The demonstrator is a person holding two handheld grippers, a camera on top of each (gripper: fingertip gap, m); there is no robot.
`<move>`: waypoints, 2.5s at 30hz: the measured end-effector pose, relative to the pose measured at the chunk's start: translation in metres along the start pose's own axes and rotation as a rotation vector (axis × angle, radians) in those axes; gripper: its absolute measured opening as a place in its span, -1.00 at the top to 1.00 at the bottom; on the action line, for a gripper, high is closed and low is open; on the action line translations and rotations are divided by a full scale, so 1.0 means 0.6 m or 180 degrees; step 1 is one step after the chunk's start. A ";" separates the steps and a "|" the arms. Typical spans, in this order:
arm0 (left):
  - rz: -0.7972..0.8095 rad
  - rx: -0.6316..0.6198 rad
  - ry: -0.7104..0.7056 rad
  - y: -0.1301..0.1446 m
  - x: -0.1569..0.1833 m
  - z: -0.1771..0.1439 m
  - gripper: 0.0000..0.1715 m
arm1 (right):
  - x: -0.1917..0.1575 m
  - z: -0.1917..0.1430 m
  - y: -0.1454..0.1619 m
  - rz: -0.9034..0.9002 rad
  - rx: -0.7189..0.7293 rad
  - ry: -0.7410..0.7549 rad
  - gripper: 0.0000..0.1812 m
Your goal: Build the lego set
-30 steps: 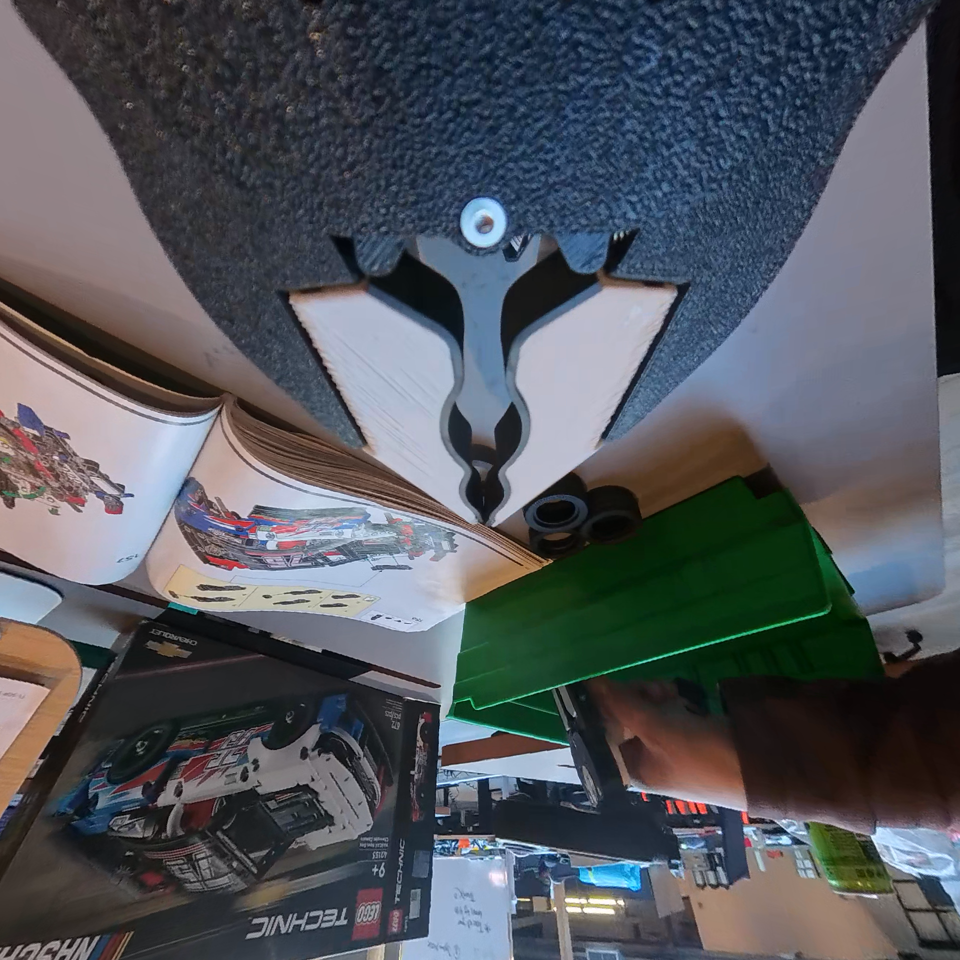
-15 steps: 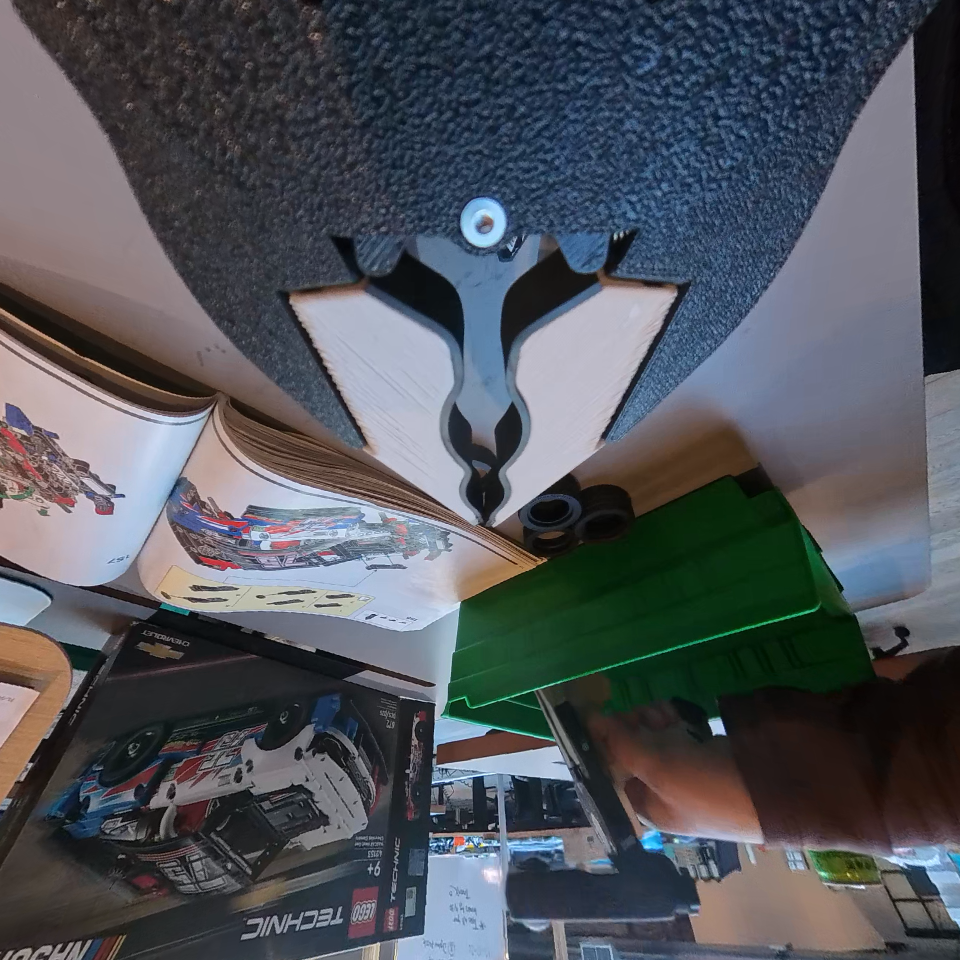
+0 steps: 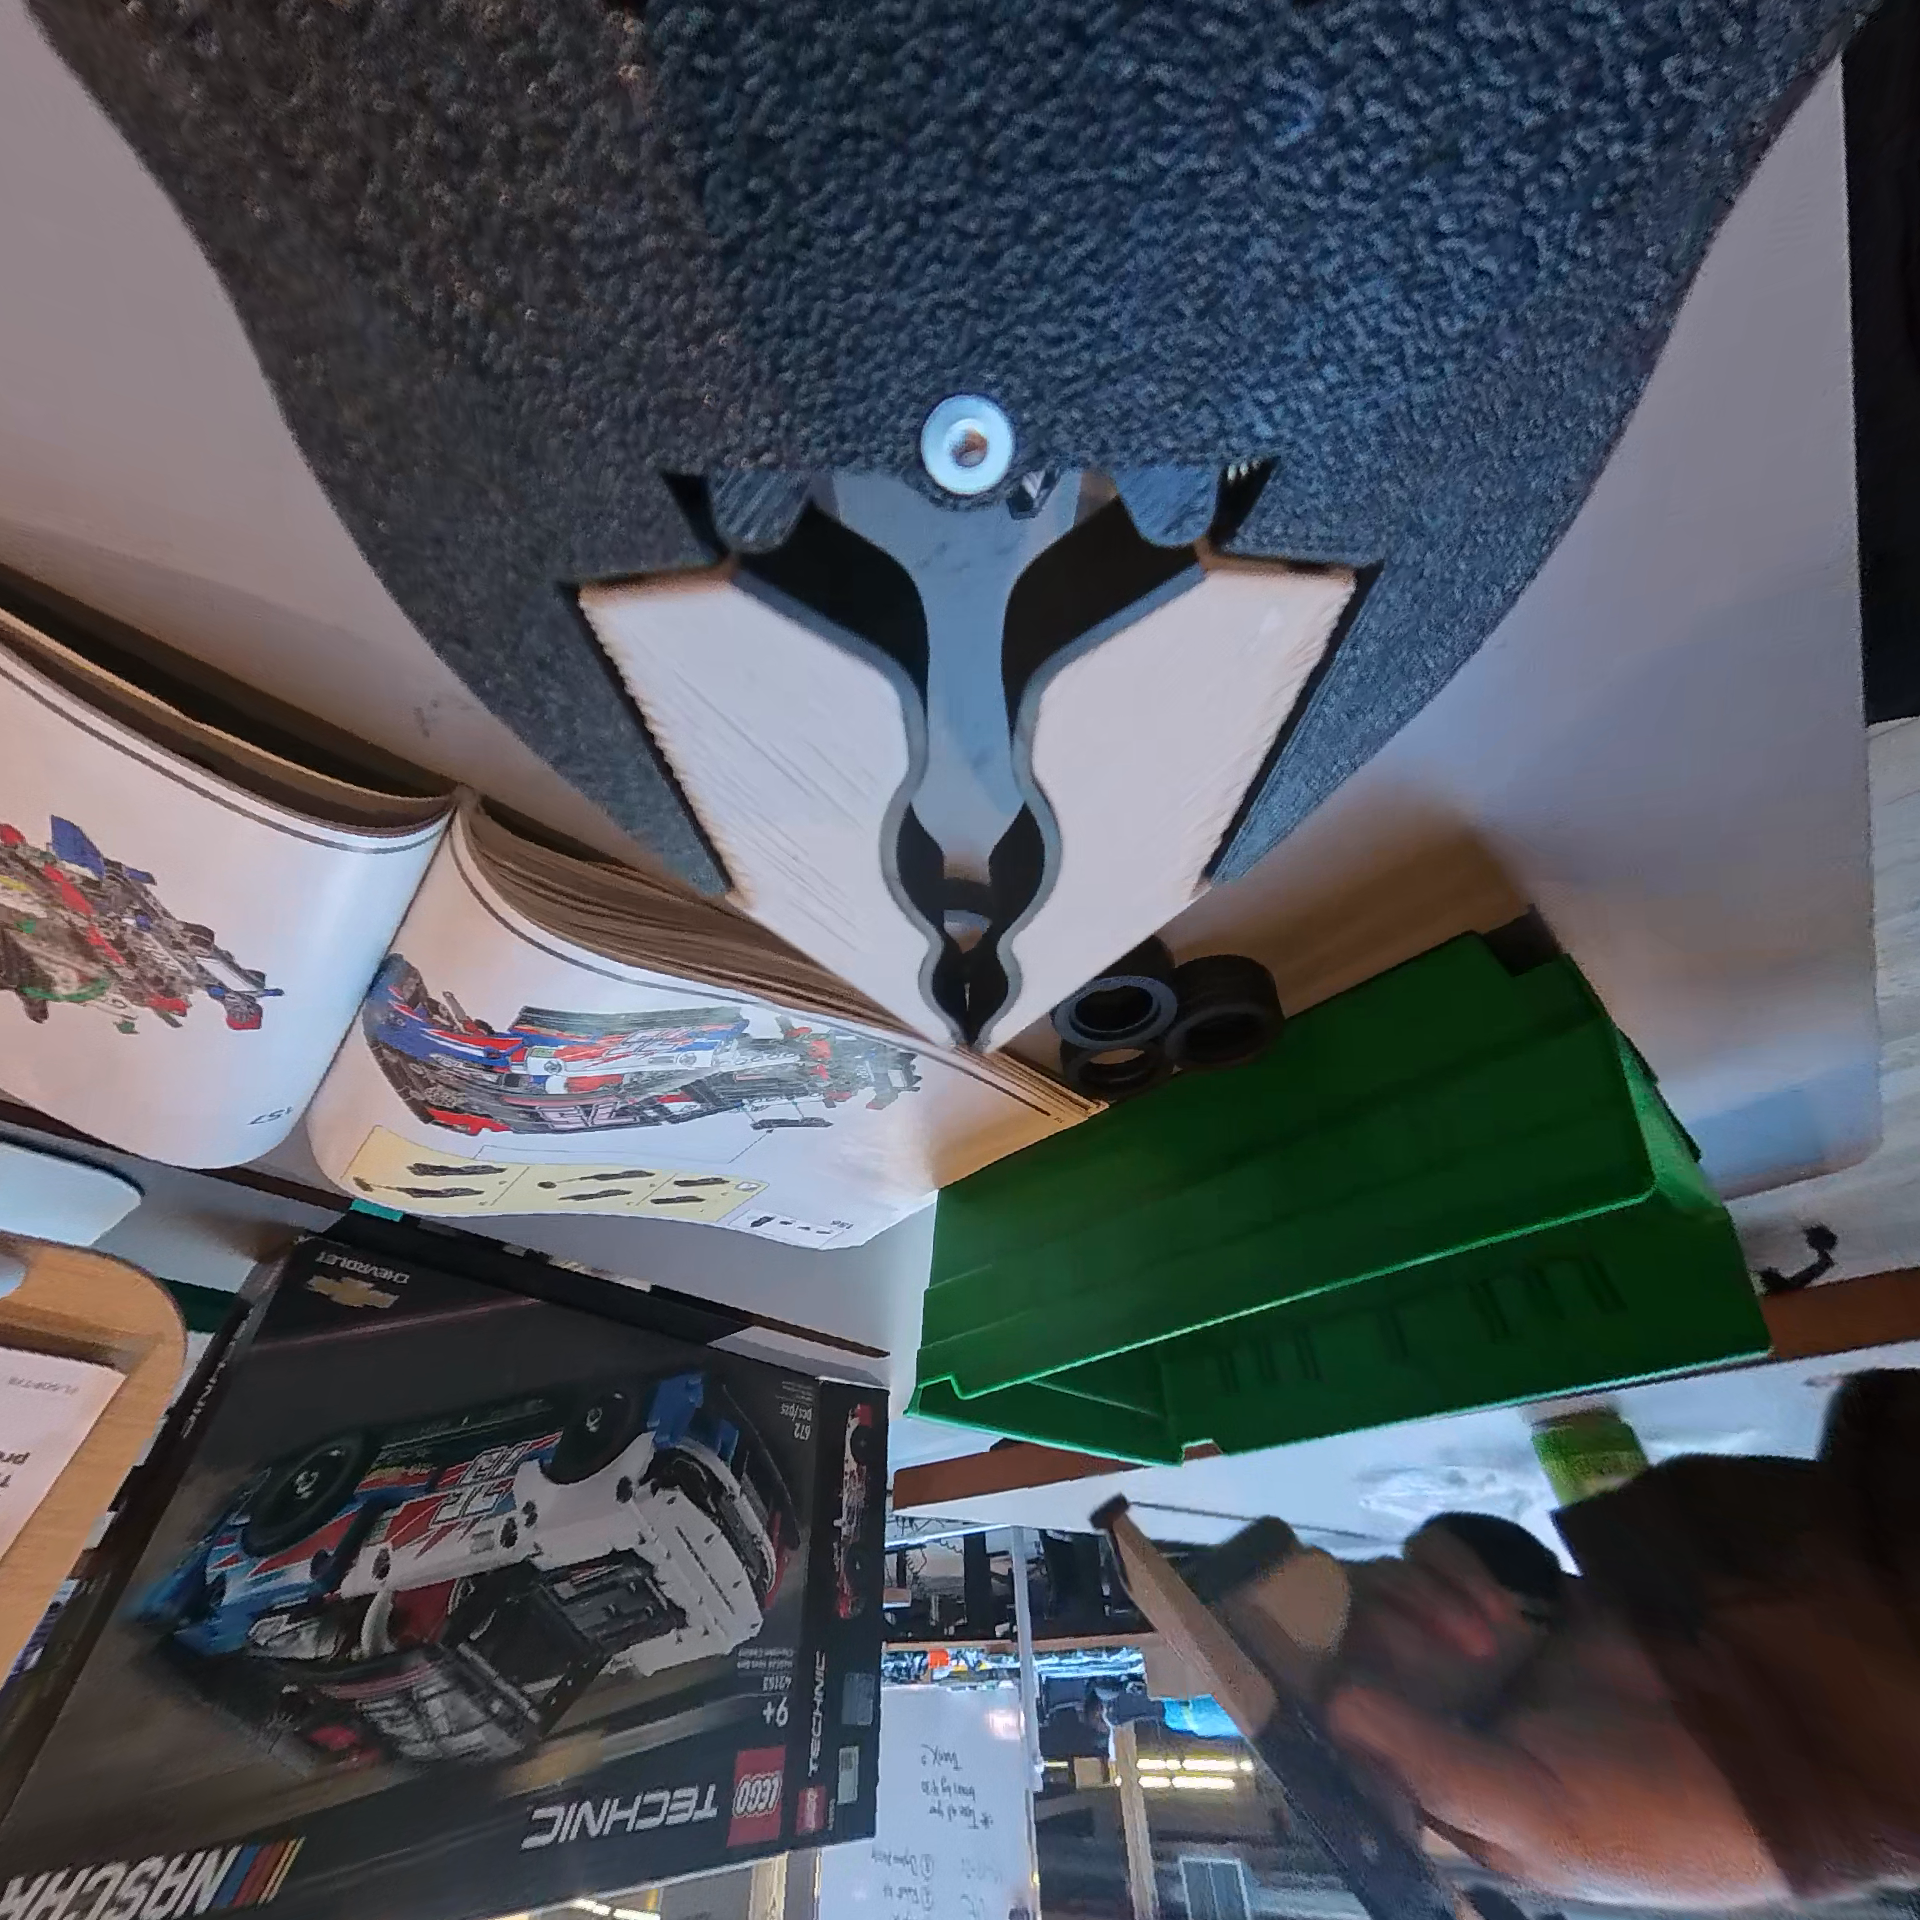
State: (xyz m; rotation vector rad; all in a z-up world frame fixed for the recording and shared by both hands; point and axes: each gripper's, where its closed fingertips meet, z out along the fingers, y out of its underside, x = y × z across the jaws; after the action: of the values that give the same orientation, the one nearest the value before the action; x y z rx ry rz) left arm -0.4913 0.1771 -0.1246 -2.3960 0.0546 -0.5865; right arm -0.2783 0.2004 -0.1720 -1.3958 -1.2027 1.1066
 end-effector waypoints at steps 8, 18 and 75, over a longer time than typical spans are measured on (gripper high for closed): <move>0.1232 -0.0286 0.0093 0.014 0.229 0.083 0.96 | 0.032 -0.045 -0.056 -0.0070 0.0504 0.0347 1.00; 0.1786 -0.1301 -0.0266 0.146 0.269 0.321 0.96 | 0.066 -0.085 -0.073 0.0062 0.0725 0.0508 1.00; 0.2160 0.1996 0.0172 0.041 0.413 0.301 0.56 | 0.147 -0.054 -0.032 0.0376 0.0556 0.1099 1.00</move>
State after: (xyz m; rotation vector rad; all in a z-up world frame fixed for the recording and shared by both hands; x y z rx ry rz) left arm -0.1890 0.2195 -0.1642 -1.6092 0.5903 -0.2791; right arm -0.2396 0.2864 -0.1526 -1.4639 -0.7680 0.9755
